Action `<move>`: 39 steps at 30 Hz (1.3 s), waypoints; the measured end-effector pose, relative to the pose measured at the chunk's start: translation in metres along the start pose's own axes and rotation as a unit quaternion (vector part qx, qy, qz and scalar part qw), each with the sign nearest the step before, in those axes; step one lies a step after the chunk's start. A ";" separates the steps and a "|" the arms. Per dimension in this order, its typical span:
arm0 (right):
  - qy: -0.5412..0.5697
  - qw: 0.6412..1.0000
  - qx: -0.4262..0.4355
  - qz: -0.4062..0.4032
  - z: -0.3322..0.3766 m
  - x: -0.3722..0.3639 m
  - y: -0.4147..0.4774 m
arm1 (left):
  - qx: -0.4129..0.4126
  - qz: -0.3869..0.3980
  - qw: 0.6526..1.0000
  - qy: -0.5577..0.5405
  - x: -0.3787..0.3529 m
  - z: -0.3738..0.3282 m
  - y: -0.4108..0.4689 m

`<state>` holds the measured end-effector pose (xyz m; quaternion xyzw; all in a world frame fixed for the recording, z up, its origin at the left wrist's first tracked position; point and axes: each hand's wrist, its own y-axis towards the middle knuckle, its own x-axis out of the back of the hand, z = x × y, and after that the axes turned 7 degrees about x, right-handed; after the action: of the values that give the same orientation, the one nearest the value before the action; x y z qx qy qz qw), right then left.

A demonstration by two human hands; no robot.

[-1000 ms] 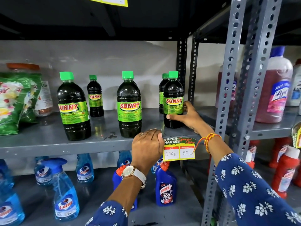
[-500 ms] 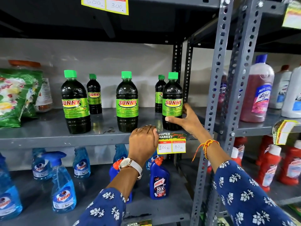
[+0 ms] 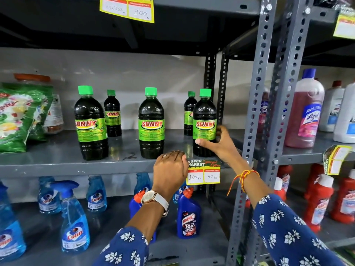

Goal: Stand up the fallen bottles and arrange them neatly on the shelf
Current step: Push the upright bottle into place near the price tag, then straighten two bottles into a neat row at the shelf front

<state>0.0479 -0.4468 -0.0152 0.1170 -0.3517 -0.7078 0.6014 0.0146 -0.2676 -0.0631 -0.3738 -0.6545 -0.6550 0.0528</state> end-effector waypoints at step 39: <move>0.059 0.982 0.020 0.180 0.044 -0.132 0.014 | 0.273 -0.028 0.958 -0.088 0.088 0.205 0.001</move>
<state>0.0656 -0.3086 -0.0079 0.1048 -0.3448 -0.5725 0.7365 0.0386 -0.0470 -0.0406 -0.3830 -0.8207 -0.4171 0.0765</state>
